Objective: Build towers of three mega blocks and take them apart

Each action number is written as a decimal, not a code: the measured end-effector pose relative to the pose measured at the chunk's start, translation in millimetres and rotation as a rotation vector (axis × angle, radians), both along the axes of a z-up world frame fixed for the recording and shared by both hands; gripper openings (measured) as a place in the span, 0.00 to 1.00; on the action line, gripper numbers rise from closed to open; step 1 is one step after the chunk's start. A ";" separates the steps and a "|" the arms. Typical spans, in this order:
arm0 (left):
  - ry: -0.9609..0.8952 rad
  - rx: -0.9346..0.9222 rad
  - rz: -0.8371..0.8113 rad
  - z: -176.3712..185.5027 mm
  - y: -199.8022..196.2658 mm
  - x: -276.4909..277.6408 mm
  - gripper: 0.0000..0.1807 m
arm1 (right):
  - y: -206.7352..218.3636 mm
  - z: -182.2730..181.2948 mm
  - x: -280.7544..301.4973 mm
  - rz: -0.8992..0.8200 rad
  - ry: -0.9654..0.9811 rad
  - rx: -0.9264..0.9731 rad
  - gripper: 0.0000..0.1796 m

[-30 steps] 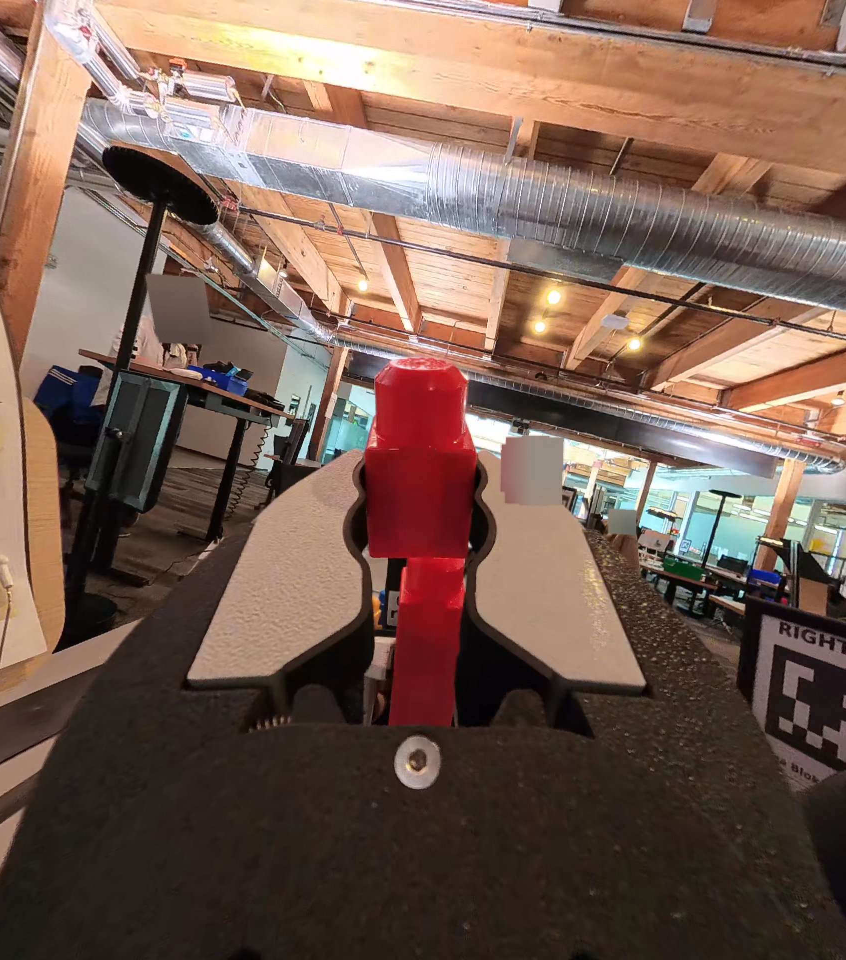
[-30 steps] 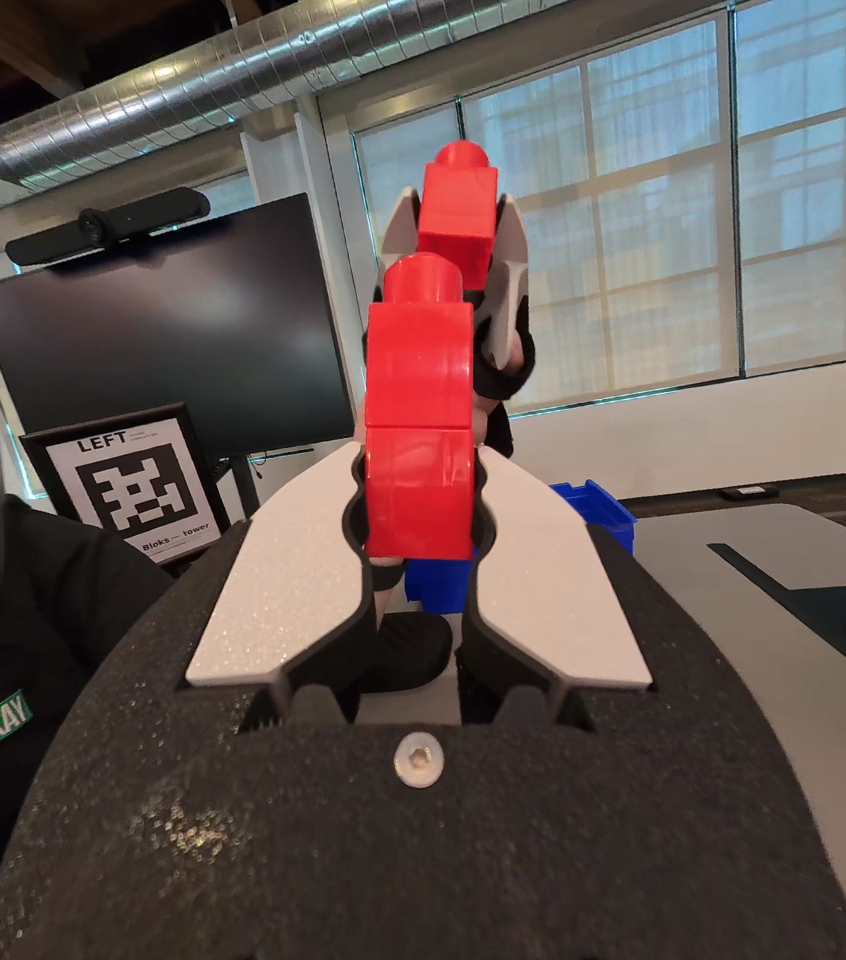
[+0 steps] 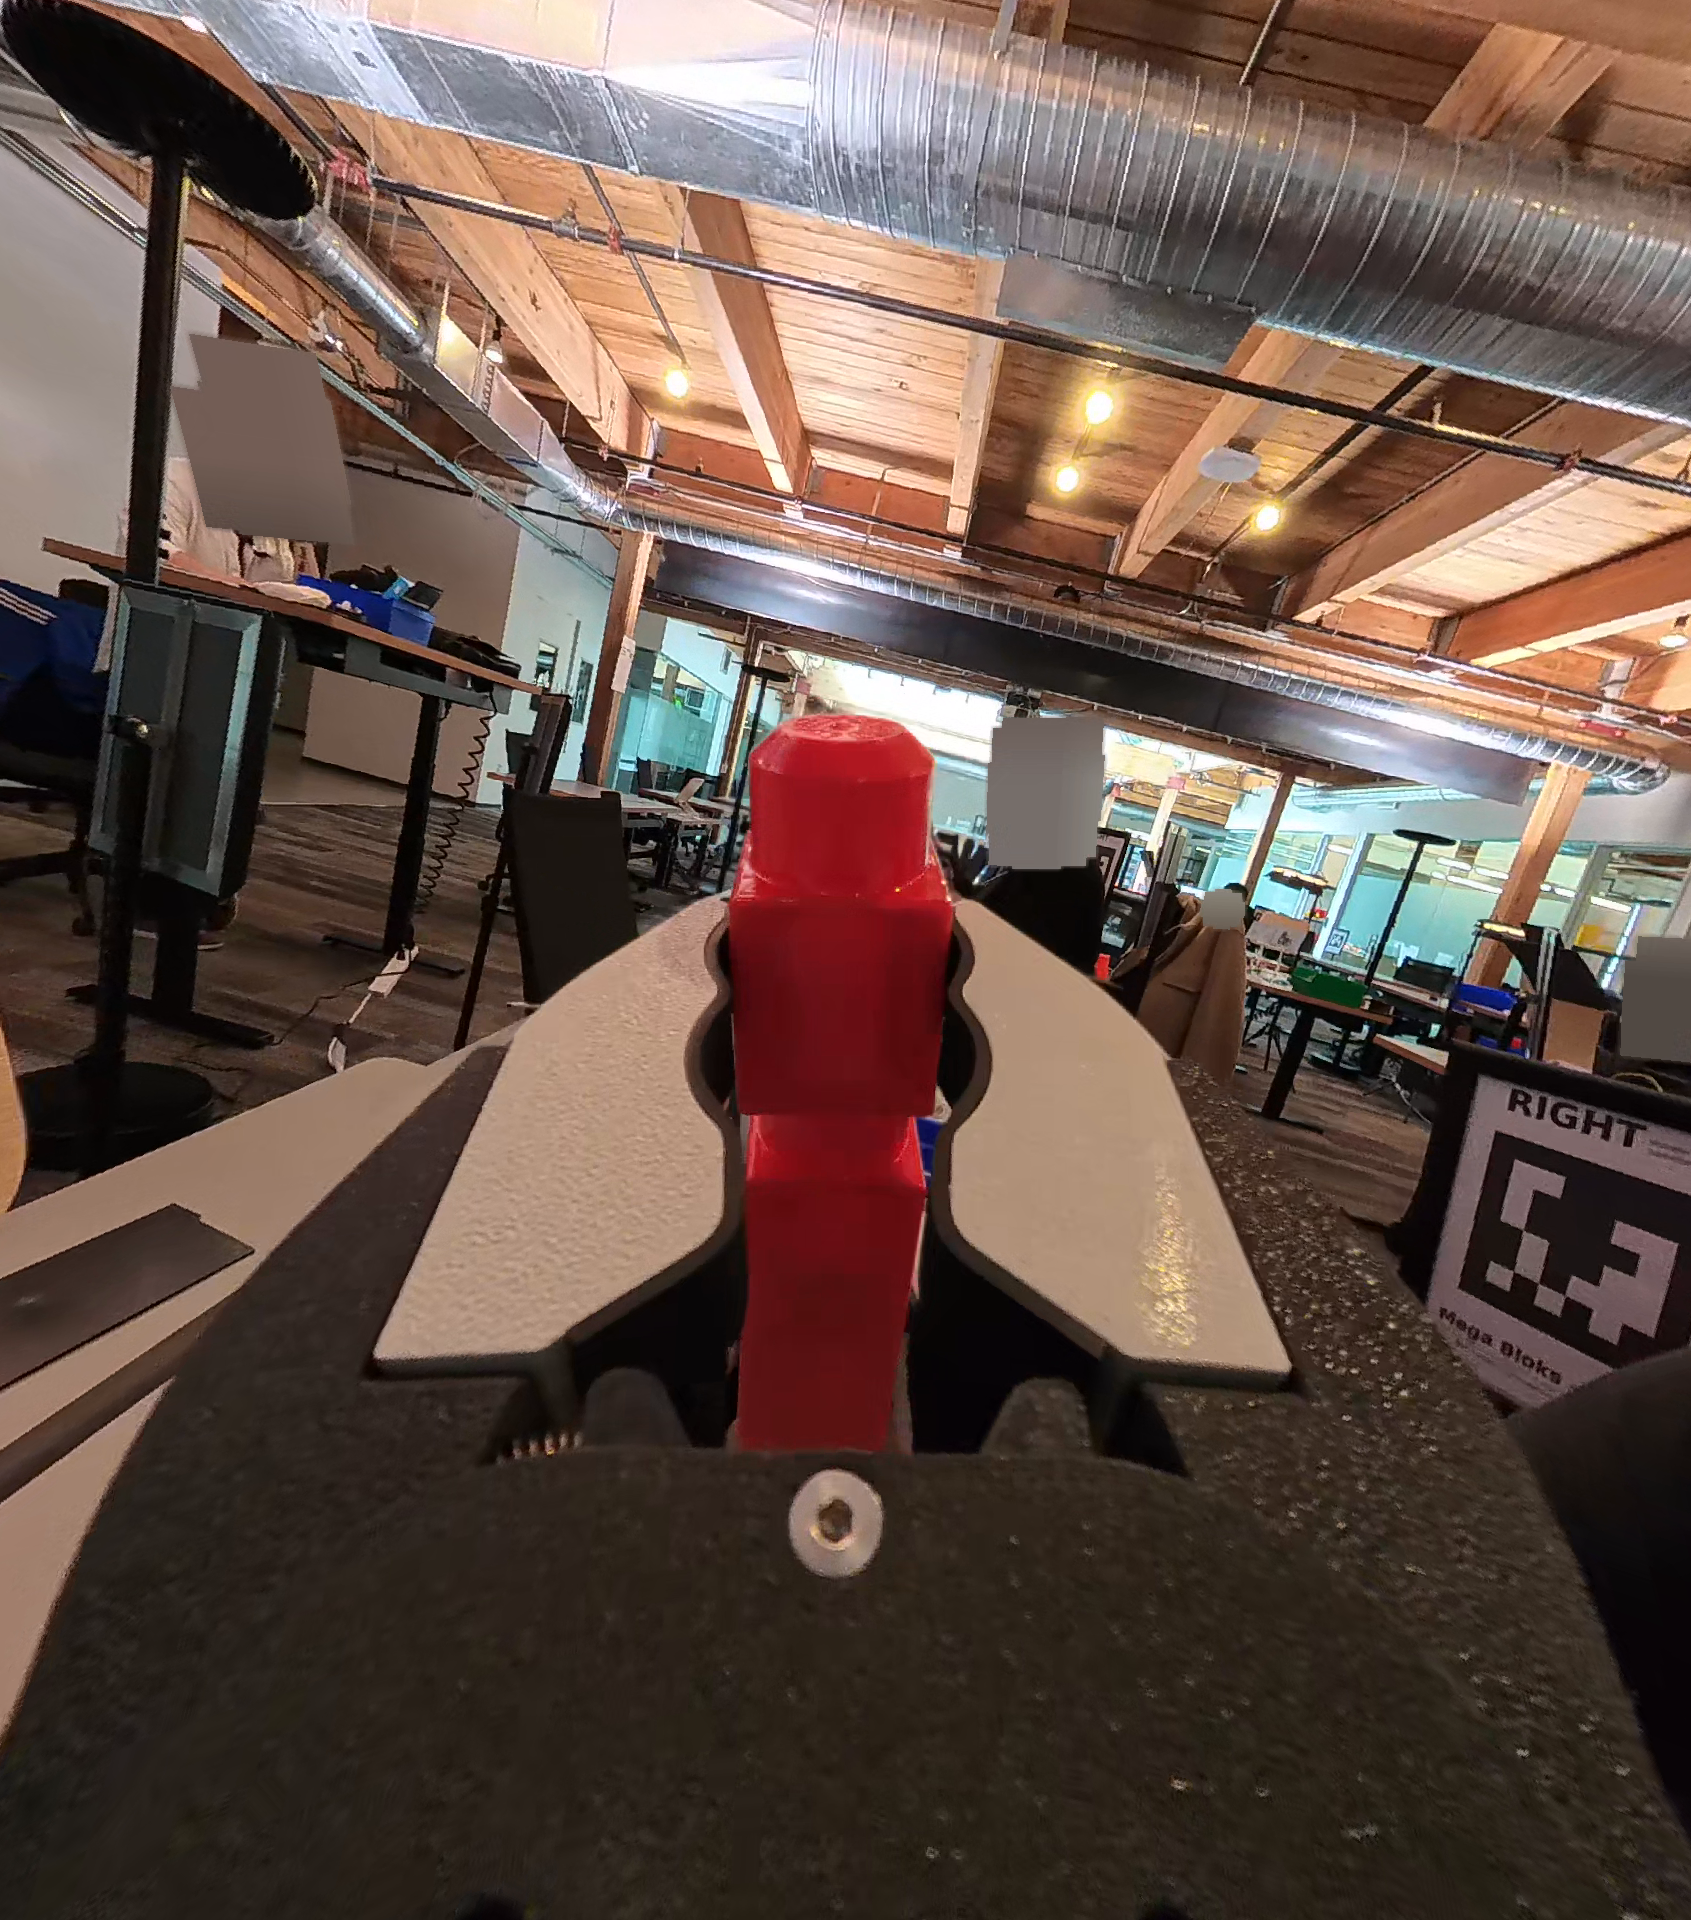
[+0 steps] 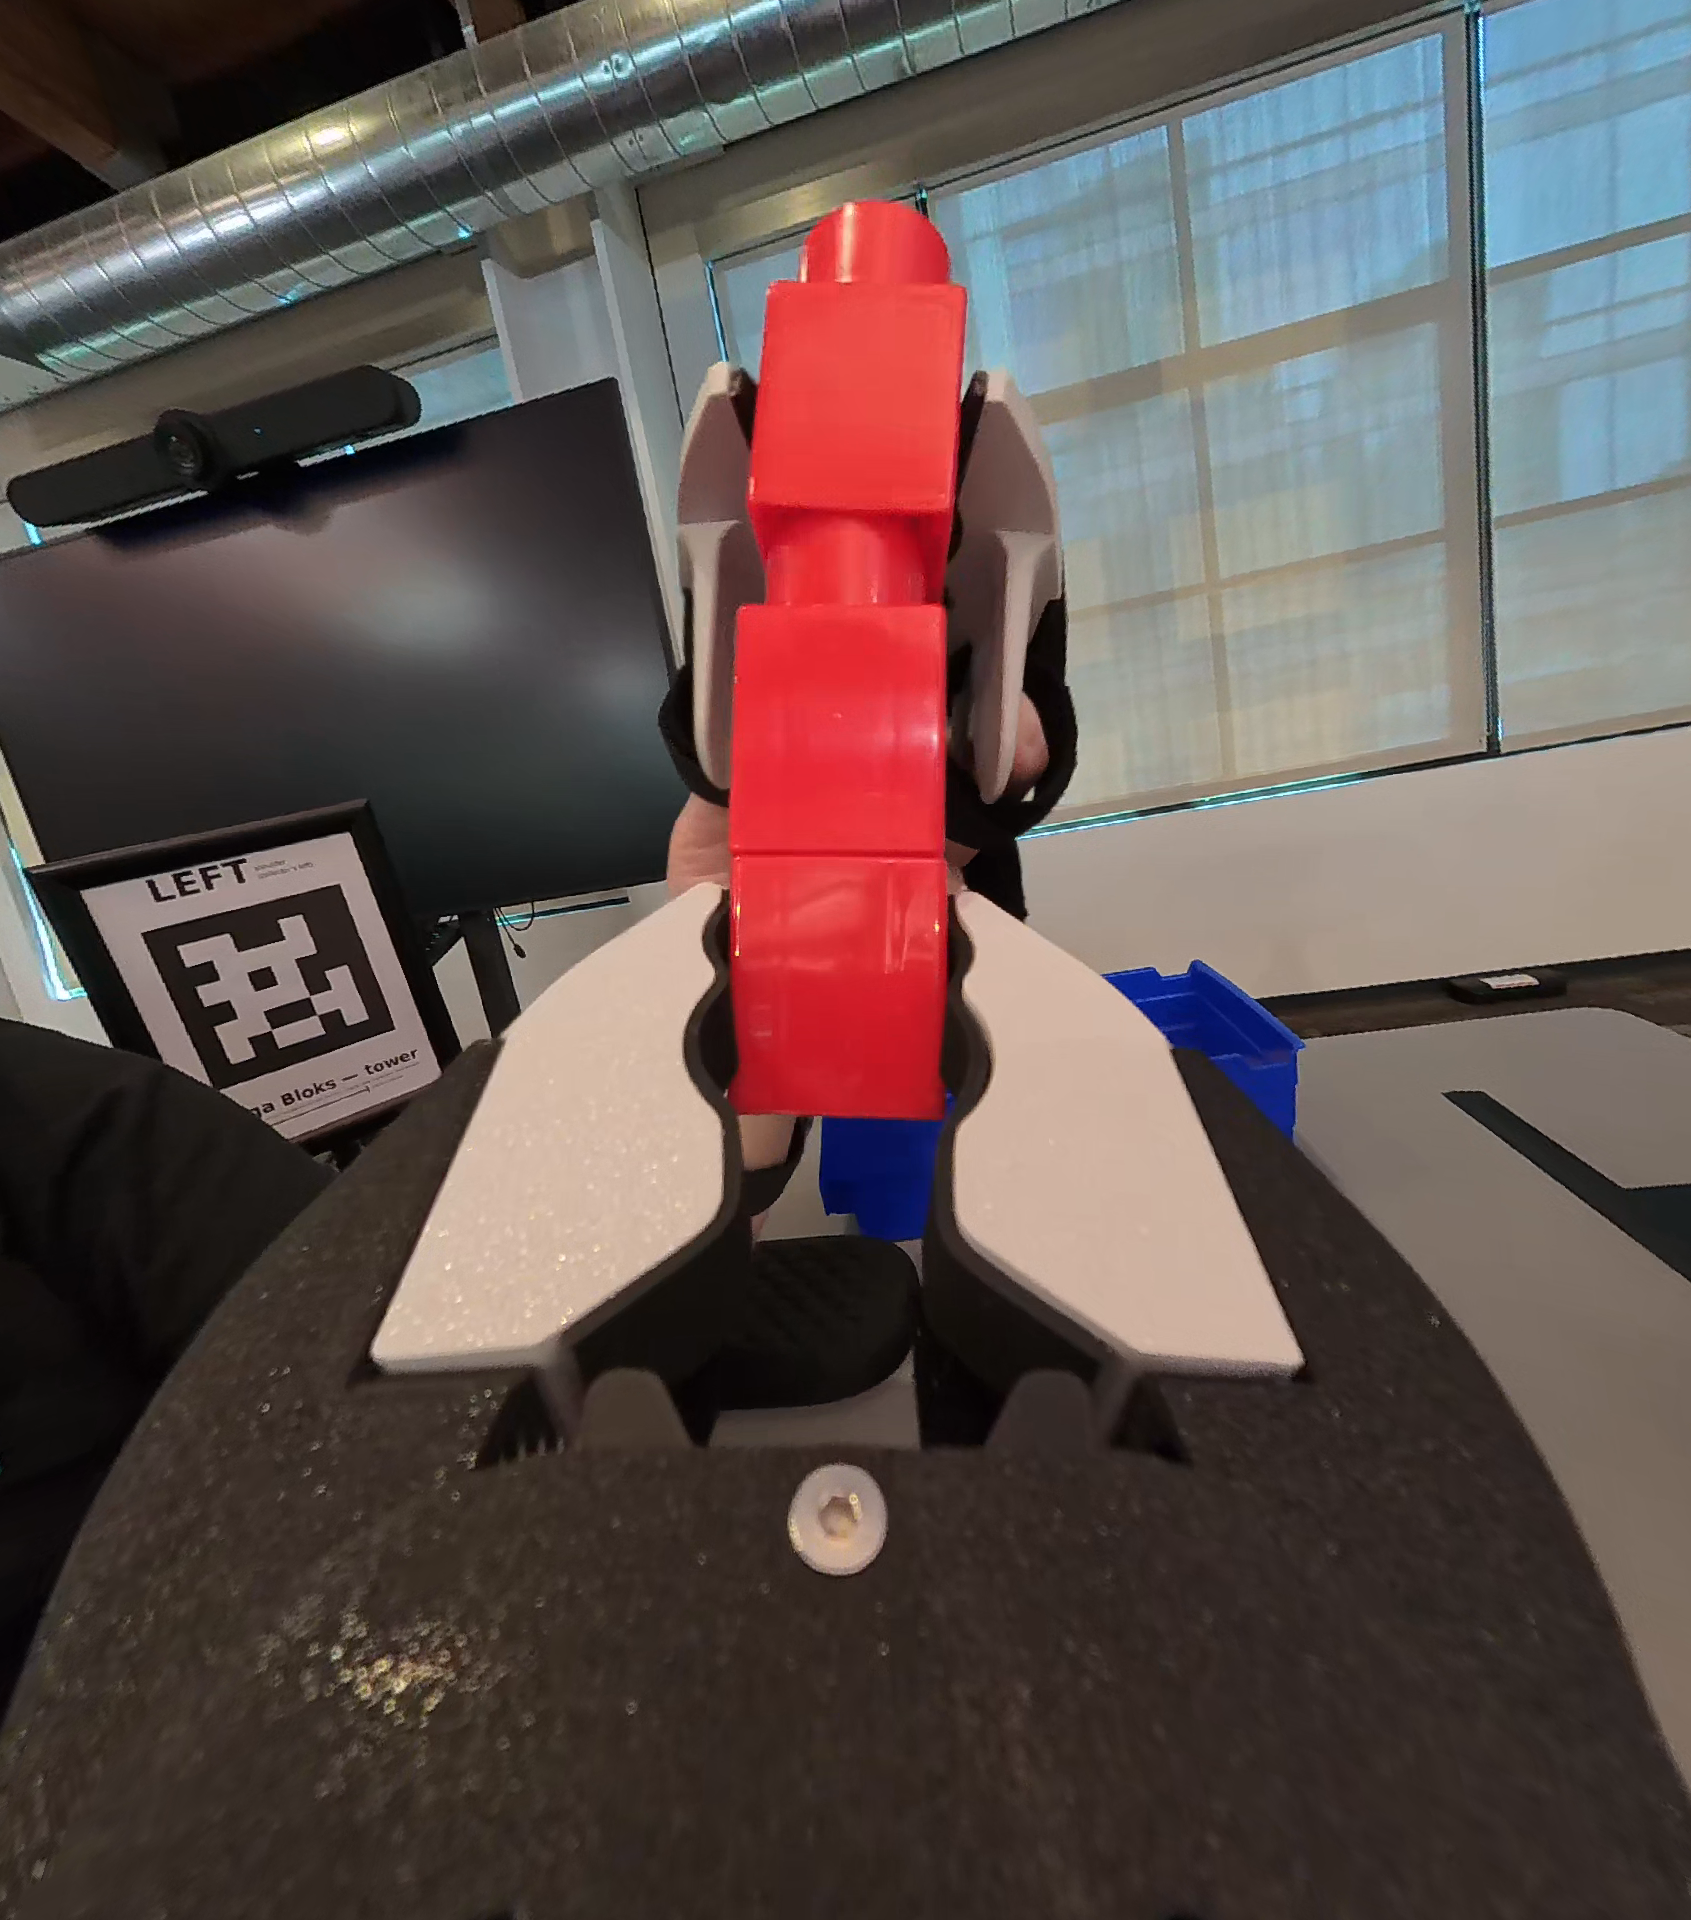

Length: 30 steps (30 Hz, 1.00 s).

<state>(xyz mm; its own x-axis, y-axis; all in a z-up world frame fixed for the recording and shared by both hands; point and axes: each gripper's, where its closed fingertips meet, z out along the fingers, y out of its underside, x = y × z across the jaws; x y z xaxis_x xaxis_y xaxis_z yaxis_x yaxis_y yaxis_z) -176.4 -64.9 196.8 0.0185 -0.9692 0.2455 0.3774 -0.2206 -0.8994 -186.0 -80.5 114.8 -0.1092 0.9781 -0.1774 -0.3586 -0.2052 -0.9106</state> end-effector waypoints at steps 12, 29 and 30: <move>0.074 -0.005 0.001 -11.7 1.7 10.4 0.20 | 3.8 0.3 4.1 -0.004 0.048 -0.028 0.20; 0.212 0.002 -0.060 -28.1 -2.4 12.5 0.20 | 1.1 -9.2 7.4 0.053 -0.022 -0.030 0.19; 0.218 0.005 -0.062 -28.7 -3.1 12.6 0.20 | 0.5 -9.5 7.3 0.058 -0.026 -0.030 0.20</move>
